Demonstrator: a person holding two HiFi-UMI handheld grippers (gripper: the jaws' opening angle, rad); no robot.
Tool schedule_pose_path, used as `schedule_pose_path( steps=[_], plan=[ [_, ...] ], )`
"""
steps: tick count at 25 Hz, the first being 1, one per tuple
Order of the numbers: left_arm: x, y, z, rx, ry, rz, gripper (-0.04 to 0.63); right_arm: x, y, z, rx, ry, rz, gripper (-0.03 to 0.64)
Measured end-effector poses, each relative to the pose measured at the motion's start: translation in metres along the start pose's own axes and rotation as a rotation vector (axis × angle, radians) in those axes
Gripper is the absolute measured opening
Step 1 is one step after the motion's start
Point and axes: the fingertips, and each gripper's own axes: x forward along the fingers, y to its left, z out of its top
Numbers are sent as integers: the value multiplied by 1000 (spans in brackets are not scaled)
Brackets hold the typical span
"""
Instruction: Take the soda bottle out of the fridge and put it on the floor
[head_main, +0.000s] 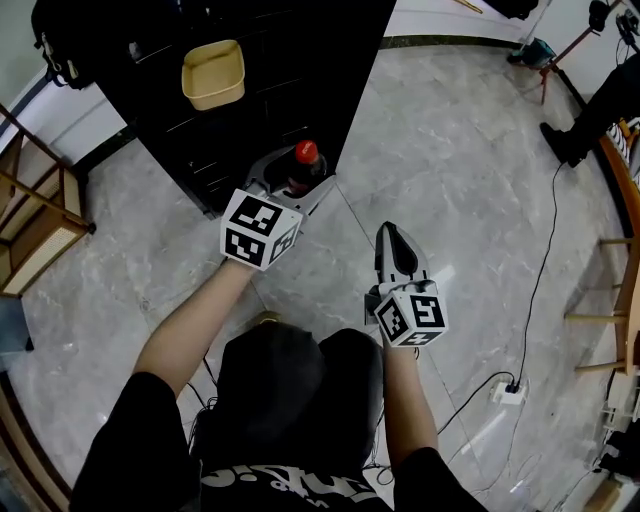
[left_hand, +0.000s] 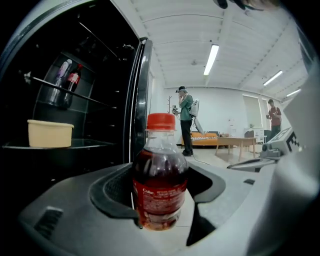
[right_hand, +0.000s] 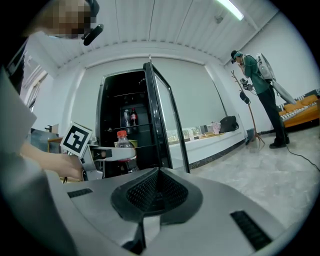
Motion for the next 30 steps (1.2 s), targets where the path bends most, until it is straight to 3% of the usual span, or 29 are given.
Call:
schedule_pose_path(
  steps=[10,20,30],
  plan=[
    [6,-26,-64,-22,14,-16,307,-15,-8,-50,-1,22,-12,21],
    [32,-55,-143,-34,52,-68,307,-34,-1,-52,-52,-27,-13,23],
    [59,-73,-219,-24,74,-106,307,-39,-22,-62,-2,-40,-34,23]
  ],
)
